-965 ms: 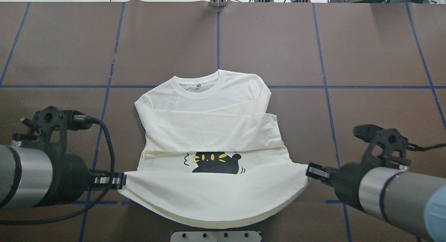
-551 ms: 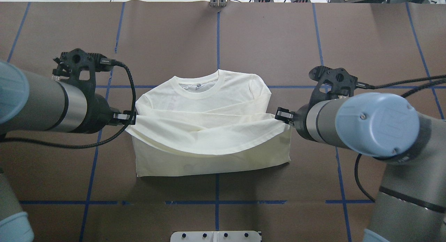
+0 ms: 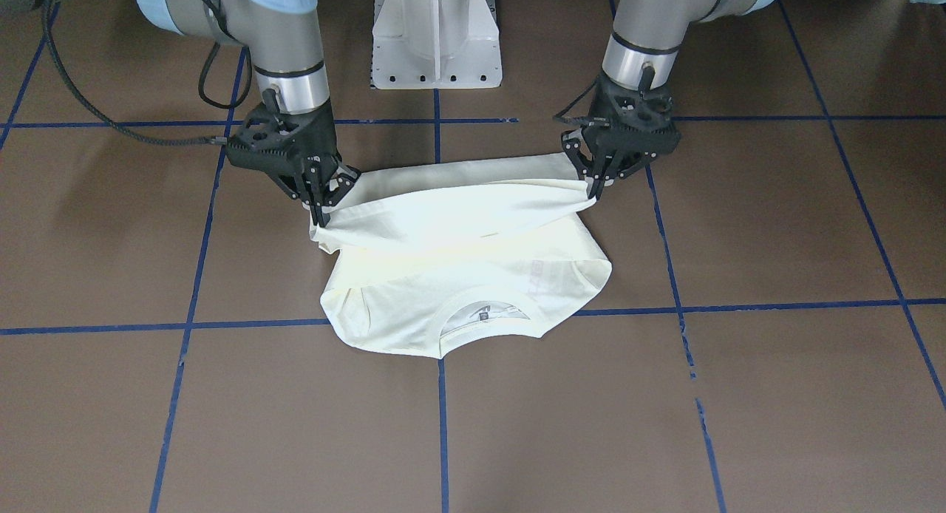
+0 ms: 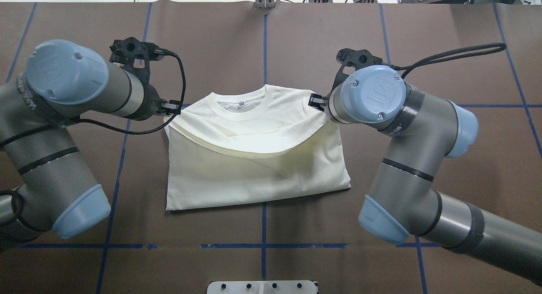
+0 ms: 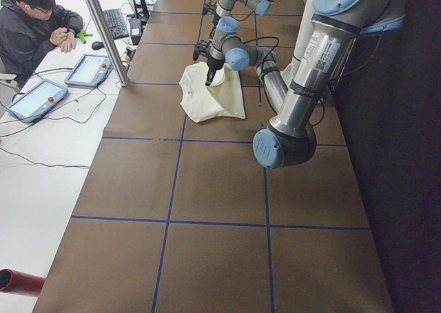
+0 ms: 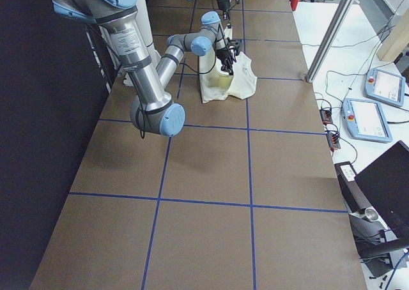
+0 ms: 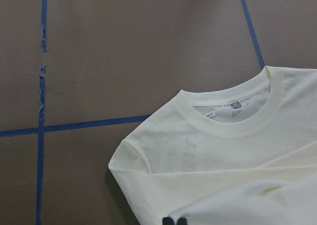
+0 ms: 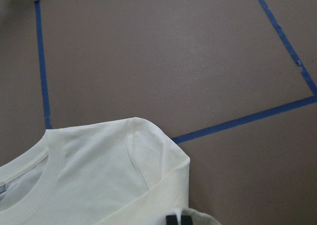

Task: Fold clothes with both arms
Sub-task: 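Release the hem at the collar and raise both grippers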

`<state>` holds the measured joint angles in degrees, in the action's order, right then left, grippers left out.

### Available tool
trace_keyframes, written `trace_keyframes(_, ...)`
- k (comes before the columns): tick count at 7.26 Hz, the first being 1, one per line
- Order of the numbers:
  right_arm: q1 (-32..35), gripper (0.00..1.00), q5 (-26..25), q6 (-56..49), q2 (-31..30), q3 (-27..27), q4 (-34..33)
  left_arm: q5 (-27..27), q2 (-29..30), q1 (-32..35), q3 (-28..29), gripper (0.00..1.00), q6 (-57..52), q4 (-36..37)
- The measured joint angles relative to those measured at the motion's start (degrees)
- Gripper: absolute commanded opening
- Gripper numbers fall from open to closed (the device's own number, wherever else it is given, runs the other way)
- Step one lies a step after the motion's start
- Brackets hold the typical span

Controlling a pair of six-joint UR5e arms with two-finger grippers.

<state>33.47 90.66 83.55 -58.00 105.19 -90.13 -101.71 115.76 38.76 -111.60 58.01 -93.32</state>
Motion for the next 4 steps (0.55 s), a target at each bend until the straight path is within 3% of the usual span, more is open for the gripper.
trace_keyframes(2, 1.6, 0.0, 0.0, -2.1, 1.2, -9.7, 8.2, 0.2, 0.0, 0.1, 9.3, 0.0, 0.0, -8.9)
trace_keyframes(4, 2.7, 0.0, 0.0, -3.3, 1.4, -12.6, 10.4, 0.8, -0.1, 0.0, 13.1, 0.0, -0.1, -12.1)
